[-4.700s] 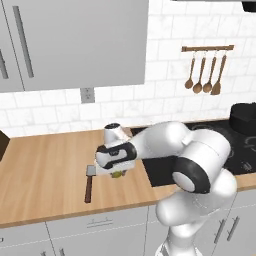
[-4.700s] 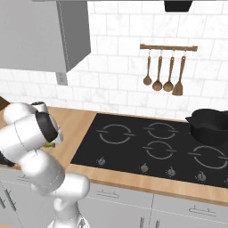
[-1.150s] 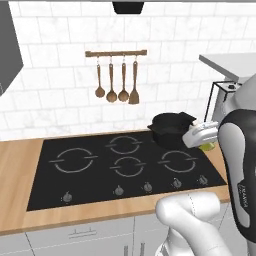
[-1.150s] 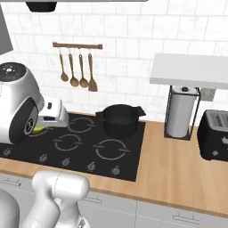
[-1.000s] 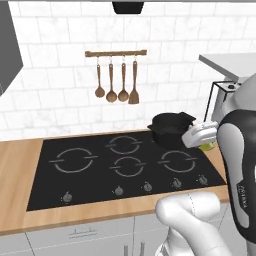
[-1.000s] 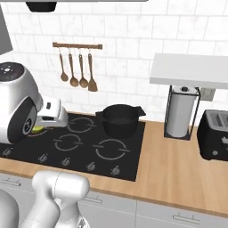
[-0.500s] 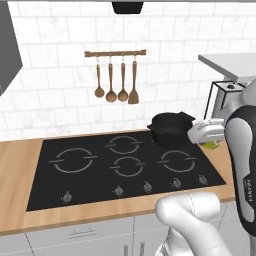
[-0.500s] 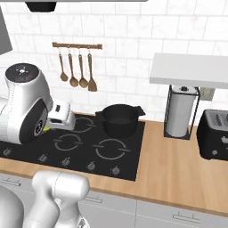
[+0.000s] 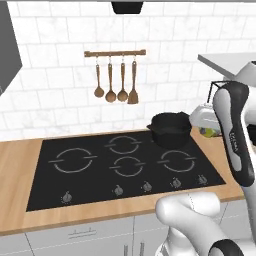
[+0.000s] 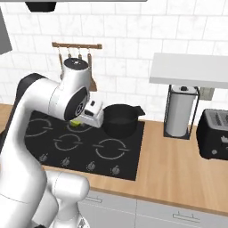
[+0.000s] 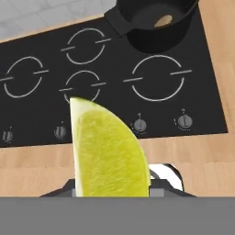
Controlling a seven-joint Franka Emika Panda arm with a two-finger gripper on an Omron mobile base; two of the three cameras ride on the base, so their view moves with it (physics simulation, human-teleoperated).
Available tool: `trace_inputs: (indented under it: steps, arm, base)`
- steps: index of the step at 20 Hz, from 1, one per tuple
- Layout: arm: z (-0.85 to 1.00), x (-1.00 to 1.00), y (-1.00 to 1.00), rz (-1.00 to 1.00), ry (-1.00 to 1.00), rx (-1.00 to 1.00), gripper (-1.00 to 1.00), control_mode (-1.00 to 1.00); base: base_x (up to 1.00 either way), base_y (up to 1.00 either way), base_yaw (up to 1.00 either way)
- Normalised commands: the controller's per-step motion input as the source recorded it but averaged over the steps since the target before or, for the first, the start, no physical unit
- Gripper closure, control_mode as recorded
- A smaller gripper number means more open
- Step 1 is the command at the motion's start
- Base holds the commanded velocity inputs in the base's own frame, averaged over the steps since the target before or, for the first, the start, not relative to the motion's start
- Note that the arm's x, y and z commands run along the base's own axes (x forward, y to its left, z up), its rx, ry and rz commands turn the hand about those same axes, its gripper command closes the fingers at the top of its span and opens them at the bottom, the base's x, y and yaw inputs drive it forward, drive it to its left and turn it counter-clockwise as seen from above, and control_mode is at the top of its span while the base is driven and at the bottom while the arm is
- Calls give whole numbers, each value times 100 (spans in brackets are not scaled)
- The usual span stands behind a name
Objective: Put the lemon wedge and sweet potato in the pot. Retrieve the spatula and lightly stir the vegetables in the pot.
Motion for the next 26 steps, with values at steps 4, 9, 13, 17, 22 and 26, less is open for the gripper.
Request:
trace_inputs:
  steps: [4,9,13,17,22,26]
  arm:
    - [-52,100,-16,-8,11,-8,100,-100]
    - [-39,100,-2,-2,2,-4,100,-100]
    - [-19,100,-3,0,8,0,100,-100]
    - [-36,100,-16,-2,11,-6,100,-100]
    - [-27,73,-27,-4,16,-9,100,-100]
    - [-33,74,-21,-3,13,-1,100,-100]
  base:
    - [0,0,0]
    - [0,0,0]
    - [0,0,0]
    - [0,0,0]
    - [0,0,0]
    - [0,0,0]
